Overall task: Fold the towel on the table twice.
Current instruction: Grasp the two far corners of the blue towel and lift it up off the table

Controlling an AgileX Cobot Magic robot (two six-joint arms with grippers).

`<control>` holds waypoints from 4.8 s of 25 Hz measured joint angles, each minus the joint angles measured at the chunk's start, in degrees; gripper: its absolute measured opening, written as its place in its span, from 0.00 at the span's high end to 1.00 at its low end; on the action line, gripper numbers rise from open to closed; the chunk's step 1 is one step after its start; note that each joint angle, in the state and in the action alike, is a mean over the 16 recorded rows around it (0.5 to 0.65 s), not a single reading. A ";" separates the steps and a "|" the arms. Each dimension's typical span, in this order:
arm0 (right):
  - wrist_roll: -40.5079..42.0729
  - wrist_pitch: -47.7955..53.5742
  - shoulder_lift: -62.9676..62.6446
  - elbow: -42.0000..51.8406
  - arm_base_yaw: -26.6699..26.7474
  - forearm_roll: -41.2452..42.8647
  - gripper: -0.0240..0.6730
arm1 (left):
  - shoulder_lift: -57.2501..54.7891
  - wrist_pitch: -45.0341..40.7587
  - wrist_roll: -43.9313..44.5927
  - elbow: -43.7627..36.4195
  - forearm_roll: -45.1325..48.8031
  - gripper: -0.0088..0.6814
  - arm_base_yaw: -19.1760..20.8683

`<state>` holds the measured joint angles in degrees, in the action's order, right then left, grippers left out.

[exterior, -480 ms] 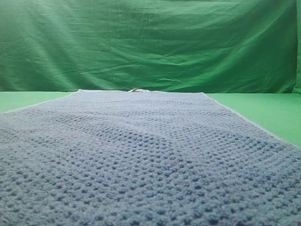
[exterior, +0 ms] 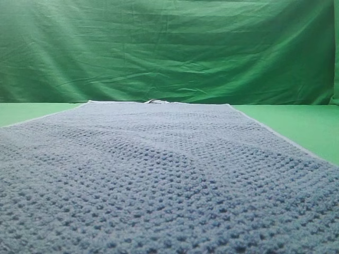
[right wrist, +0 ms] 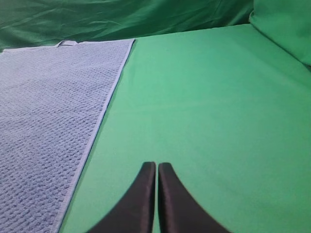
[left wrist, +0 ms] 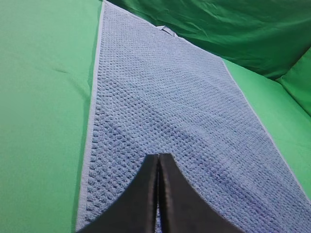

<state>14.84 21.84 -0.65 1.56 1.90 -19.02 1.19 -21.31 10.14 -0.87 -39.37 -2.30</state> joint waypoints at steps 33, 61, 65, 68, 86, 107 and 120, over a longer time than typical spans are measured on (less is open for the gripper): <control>-1.08 -7.89 0.00 0.00 0.00 -11.04 0.97 | 0.00 10.51 0.00 0.00 -18.31 0.99 0.00; 4.92 -13.89 0.77 -3.90 0.00 -30.03 0.97 | -1.45 10.87 10.72 2.80 -30.06 0.99 0.00; 10.14 -12.18 3.74 -8.45 0.00 -30.63 0.97 | -4.98 9.49 16.90 6.78 -27.40 0.99 0.00; 14.66 -10.08 7.60 -13.12 0.00 -30.60 0.97 | -8.99 8.38 20.92 10.91 -23.50 0.99 0.00; 23.47 10.17 45.81 -42.73 0.31 -23.41 0.97 | -38.00 5.75 25.85 31.55 9.39 0.99 0.00; -1.25 32.45 83.98 -69.44 6.42 4.95 0.97 | -83.52 -13.17 4.34 61.43 22.38 0.99 0.00; -4.77 27.07 102.07 -78.47 10.81 4.94 0.89 | -101.45 -15.57 -0.55 74.45 27.53 0.98 0.00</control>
<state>10.07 48.91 101.42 -76.91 12.70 -14.08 -100.27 -36.88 9.58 73.59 -11.84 -2.30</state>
